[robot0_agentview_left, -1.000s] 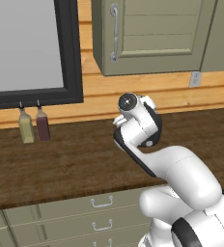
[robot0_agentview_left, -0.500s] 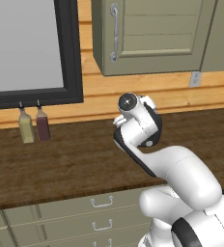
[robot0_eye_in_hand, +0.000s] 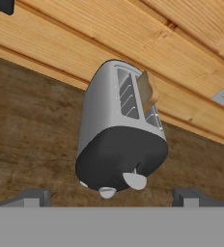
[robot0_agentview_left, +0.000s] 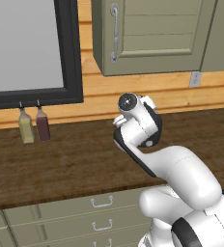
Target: Start the toaster. Once the lever pops up, take the bread to the plate on the dining counter.
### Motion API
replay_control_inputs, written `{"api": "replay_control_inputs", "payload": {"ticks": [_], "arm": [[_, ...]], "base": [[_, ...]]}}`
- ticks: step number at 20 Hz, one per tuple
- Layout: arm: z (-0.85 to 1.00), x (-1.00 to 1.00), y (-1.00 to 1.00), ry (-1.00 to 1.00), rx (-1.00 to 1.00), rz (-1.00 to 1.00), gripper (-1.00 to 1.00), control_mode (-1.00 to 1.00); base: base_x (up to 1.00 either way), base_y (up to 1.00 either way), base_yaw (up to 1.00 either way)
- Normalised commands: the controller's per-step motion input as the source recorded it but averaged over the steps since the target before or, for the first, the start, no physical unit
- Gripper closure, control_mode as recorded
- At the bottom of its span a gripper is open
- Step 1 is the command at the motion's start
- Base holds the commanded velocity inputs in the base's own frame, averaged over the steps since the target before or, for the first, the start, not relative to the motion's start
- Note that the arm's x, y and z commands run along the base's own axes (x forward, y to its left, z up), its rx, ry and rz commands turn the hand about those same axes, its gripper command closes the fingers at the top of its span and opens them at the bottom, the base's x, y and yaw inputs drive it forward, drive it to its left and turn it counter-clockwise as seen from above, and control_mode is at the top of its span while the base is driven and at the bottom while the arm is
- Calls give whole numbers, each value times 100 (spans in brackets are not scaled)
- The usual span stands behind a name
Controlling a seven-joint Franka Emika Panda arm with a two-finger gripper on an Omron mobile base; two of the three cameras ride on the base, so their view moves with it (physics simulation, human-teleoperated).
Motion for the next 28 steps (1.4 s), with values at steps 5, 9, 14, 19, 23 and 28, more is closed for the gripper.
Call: {"api": "replay_control_inputs", "payload": {"ticks": [5,9,14,19,23,28], "arm": [[0,0,0,0,0,0,-100,-100],[0,0,0,0,0,0,-100,-100],[0,0,0,0,0,0,-100,-100],[0,0,0,0,0,0,-100,-100],[0,0,0,0,0,0,-100,-100],[0,0,0,0,0,0,-100,-100]], "base": [[0,0,0],[0,0,0],[0,0,0],[0,0,0],[0,0,0],[0,0,0]]}}
